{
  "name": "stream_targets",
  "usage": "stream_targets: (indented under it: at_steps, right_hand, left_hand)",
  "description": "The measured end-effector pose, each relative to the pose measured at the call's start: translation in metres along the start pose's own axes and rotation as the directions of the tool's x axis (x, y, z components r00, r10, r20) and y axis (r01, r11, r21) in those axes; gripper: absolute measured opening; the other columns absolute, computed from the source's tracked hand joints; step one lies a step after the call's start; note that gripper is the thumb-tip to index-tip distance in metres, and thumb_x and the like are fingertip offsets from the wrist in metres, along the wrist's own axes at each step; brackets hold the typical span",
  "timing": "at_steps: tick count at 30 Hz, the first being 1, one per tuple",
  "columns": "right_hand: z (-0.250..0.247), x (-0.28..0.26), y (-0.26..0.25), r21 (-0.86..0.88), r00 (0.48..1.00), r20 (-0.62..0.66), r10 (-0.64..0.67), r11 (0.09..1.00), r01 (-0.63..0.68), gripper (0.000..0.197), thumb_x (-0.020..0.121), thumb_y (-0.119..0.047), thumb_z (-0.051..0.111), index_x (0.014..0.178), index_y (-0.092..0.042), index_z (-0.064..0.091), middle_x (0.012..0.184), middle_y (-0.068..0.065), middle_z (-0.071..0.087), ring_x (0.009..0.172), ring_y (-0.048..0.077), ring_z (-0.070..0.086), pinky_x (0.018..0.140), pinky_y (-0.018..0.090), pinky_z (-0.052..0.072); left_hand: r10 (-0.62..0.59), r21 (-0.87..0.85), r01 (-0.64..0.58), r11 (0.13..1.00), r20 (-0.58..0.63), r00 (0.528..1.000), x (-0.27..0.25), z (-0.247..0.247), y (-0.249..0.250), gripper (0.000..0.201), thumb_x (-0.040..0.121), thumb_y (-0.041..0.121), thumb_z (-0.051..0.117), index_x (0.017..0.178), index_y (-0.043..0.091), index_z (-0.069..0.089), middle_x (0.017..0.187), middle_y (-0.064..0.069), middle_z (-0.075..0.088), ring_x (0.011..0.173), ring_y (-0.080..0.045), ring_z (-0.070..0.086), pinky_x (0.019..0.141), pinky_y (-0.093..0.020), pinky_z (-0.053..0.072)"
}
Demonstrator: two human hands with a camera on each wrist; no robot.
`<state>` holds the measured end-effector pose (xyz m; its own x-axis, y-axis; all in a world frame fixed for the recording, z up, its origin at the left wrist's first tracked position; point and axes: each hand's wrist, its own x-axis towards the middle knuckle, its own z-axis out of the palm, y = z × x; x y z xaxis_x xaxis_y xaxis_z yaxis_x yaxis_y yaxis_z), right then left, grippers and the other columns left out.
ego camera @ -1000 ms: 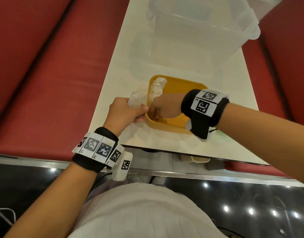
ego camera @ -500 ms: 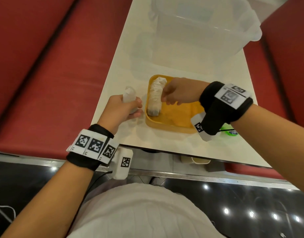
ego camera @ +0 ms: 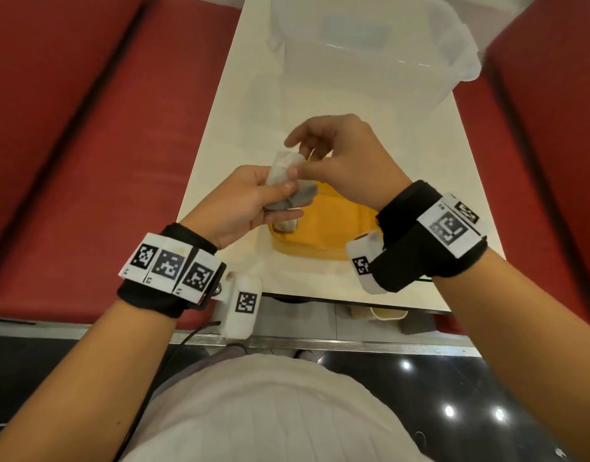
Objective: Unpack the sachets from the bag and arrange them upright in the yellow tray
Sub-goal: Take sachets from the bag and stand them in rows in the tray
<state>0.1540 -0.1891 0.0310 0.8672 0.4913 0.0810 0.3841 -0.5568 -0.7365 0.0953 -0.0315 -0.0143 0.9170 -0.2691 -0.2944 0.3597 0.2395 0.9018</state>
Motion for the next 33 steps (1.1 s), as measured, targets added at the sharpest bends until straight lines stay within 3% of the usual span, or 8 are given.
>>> stream_targets:
  at_steps: [2,6,12,16,20,24,29,33]
  right_hand:
    - [0.000,-0.002,0.004,0.013,1.000,-0.016,0.018,1.000,-0.018,0.020,0.073,-0.008,0.077,0.092,-0.009,0.072,0.077,0.004,0.066,0.067,0.011,0.059,0.062,0.024,0.051]
    - [-0.008,-0.008,0.011,0.126,0.996,-0.072,0.044,0.991,-0.035,0.009,0.078,-0.002,0.072,0.086,-0.006,0.070,0.080,0.014,0.070,0.070,0.020,0.066,0.056,0.030,0.056]
    - [-0.032,-0.017,0.015,0.095,0.985,-0.159,0.072,0.994,-0.057,0.005,0.086,-0.006,0.065,0.088,-0.005,0.070,0.087,0.013,0.068,0.076,0.025,0.069,0.063,0.036,0.061]
    - [-0.031,-0.029,0.007,0.213,0.996,-0.057,0.062,0.976,-0.048,0.005,0.083,0.000,0.066,0.087,-0.004,0.067,0.086,0.016,0.065,0.070,0.029,0.068,0.059,0.034,0.060]
    - [-0.010,-0.029,0.008,0.229,0.995,-0.061,0.075,0.972,-0.059,0.005,0.080,-0.003,0.071,0.080,-0.005,0.066,0.069,0.007,0.062,0.054,0.011,0.055,0.044,0.023,0.046]
    - [-0.001,-0.025,0.020,0.240,0.969,-0.184,0.167,0.963,-0.121,0.007,0.078,-0.005,0.072,0.076,-0.006,0.066,0.064,-0.005,0.062,0.050,0.012,0.057,0.048,0.019,0.041]
    - [-0.007,-0.025,0.025,0.264,0.980,-0.140,0.144,0.959,-0.104,0.008,0.078,0.001,0.069,0.077,-0.005,0.064,0.070,0.000,0.062,0.055,0.013,0.055,0.048,0.018,0.041]
    - [-0.021,-0.025,0.031,0.310,0.957,-0.229,0.180,0.945,-0.104,0.018,0.078,0.002,0.071,0.091,-0.008,0.064,0.073,0.004,0.060,0.055,0.010,0.052,0.043,0.022,0.043]
  left_hand:
    - [-0.005,-0.029,0.006,1.000,0.023,1.000,-0.001,0.003,0.000,0.027,0.100,0.011,0.044,0.121,0.001,0.058,0.119,-0.018,0.066,0.105,-0.023,0.068,0.080,-0.028,0.059]
    - [-0.011,-0.072,0.016,0.997,0.069,0.998,-0.002,0.004,0.000,0.033,0.102,0.015,0.039,0.126,-0.002,0.054,0.121,-0.019,0.066,0.110,-0.029,0.066,0.087,-0.035,0.057]
    - [0.020,-0.039,-0.023,0.999,-0.070,0.997,0.001,0.001,-0.005,0.029,0.101,0.020,0.045,0.119,0.005,0.061,0.115,-0.014,0.070,0.110,-0.023,0.066,0.088,-0.036,0.057]
    - [-0.002,-0.096,-0.012,0.995,-0.144,0.990,0.005,0.004,-0.007,0.026,0.098,0.020,0.052,0.116,0.004,0.062,0.113,-0.014,0.069,0.106,-0.023,0.066,0.082,-0.030,0.059]
    - [-0.015,-0.141,0.003,0.990,-0.084,0.996,0.007,0.014,-0.004,0.030,0.100,0.021,0.046,0.120,0.002,0.059,0.107,-0.014,0.069,0.091,-0.018,0.071,0.072,-0.026,0.059]
    - [-0.030,-0.238,0.035,0.971,0.025,0.999,0.007,0.020,-0.001,0.044,0.100,0.033,0.039,0.126,0.000,0.056,0.120,-0.019,0.066,0.107,-0.030,0.067,0.081,-0.031,0.059]
    - [-0.017,-0.266,0.034,0.963,0.067,0.998,0.008,0.022,-0.003,0.032,0.101,0.012,0.038,0.123,-0.006,0.053,0.115,-0.020,0.066,0.100,-0.025,0.068,0.084,-0.032,0.059]
    - [-0.034,-0.291,0.042,0.956,0.034,0.999,0.009,0.019,-0.001,0.033,0.101,0.008,0.039,0.127,-0.007,0.052,0.121,-0.021,0.064,0.104,-0.028,0.068,0.085,-0.033,0.058]
